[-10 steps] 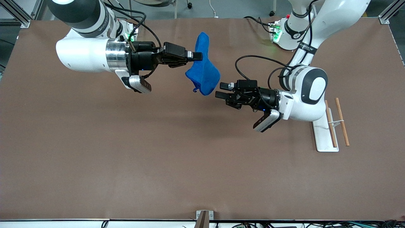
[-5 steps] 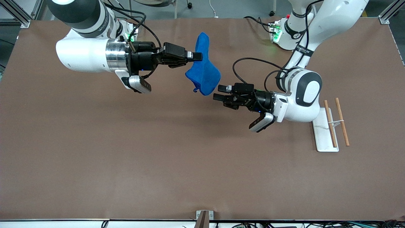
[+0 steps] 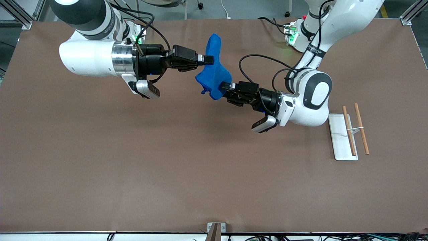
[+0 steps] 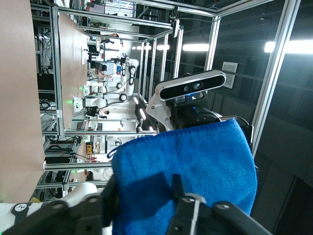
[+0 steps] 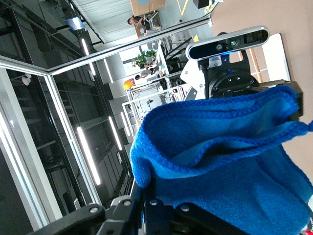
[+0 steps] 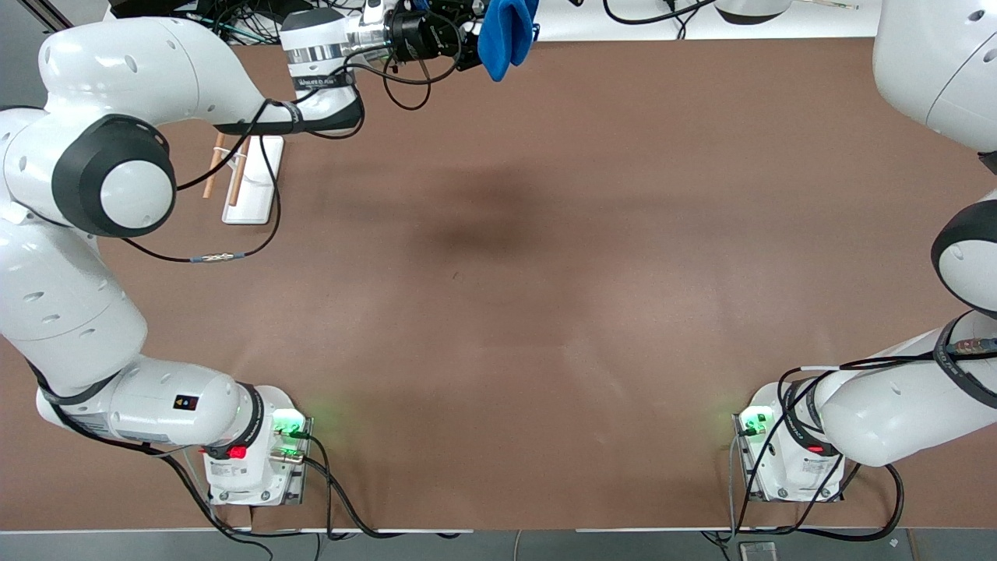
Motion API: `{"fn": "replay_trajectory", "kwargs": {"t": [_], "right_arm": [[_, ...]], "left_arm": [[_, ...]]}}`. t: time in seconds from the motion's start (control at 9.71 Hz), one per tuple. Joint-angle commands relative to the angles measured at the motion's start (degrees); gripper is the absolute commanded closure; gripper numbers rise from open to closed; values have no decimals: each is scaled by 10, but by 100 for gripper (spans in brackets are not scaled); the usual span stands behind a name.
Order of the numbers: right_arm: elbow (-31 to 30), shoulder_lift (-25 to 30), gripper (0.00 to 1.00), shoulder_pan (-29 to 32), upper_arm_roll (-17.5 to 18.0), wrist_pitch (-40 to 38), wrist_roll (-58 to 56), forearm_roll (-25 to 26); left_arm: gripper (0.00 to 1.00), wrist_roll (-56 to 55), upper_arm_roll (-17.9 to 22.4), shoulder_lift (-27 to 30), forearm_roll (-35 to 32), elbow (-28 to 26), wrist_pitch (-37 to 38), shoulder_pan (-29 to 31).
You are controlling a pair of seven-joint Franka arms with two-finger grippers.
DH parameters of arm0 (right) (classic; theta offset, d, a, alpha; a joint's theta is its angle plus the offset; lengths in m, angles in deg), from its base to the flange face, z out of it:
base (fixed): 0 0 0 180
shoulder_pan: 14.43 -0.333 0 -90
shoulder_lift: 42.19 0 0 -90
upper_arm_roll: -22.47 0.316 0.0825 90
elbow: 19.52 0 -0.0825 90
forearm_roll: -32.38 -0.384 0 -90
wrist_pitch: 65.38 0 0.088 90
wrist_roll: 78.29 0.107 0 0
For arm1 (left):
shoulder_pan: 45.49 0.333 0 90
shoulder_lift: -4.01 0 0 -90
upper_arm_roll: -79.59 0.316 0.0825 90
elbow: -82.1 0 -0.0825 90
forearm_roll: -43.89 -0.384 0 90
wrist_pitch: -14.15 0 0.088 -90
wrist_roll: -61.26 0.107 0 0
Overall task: Right arm passes towel to left arm to hang
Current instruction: 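Grasp the hanging towel with the left gripper beside the right gripper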
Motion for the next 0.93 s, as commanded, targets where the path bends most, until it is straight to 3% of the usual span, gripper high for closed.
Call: {"fn": "replay_trajectory", "kwargs": {"t": [0.0,0.21,0.41,0.51,0.62,0.82], "right_arm": [[5,-2,100,-3,-3,1,5,-11],[6,-2,100,-2,-3,1,5,-11],[5,-2,100,-1,-3,0,6,-11],[5,-2,74,2,-3,-3,9,-11],[7,-1,3,3,-3,0,28,-10],[5,0,0,6,-9,-2,31,14]], "left_arm": [[90,0,2,1,-9,-10,4,10],[98,1,2,1,-10,-9,14,16],[100,1,2,3,-11,-8,14,23],[100,1,2,6,-11,-7,14,23],[100,-1,5,7,-11,-5,14,23],[100,-1,6,8,-45,3,11,37]]}}
